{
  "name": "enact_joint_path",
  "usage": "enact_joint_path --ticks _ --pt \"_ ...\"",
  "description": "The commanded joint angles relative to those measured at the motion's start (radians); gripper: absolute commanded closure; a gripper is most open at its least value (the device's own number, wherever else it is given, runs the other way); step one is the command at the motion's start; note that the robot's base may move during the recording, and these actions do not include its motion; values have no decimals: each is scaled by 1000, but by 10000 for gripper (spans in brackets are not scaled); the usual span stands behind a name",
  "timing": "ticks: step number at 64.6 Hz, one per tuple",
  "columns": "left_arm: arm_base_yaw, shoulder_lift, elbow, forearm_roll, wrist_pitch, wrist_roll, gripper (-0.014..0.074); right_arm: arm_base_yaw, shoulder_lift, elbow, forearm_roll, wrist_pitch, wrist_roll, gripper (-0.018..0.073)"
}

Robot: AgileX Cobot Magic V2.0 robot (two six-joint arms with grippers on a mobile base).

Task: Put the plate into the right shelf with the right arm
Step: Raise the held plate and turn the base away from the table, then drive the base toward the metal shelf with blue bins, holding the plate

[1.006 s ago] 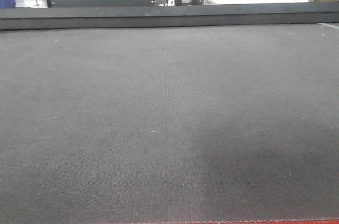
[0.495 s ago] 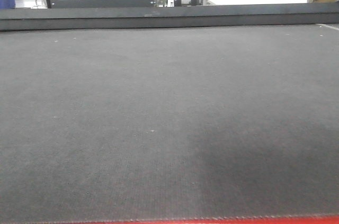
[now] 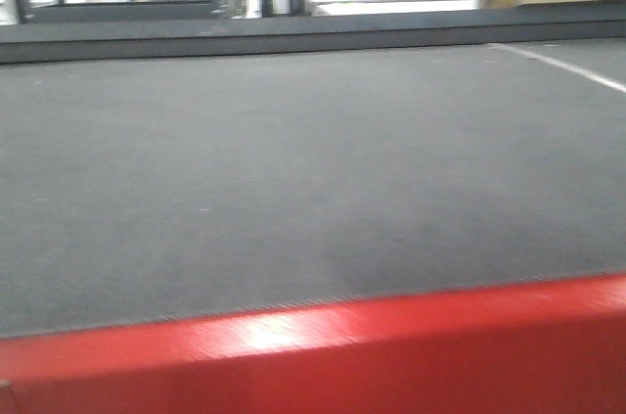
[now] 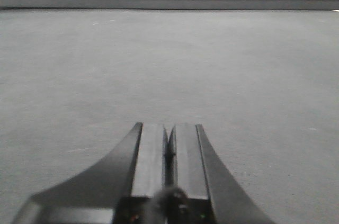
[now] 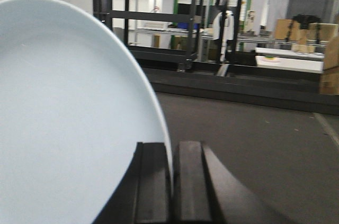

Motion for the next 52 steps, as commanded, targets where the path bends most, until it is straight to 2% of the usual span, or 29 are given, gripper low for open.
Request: enact_joint_path --ticks 1,52 --pt "-2 -5 8 -4 -86 -3 643 -3 10 -25 20 -91 4 496" --pt "-2 -5 8 -4 -86 -3 643 -3 10 -25 20 -91 4 496"
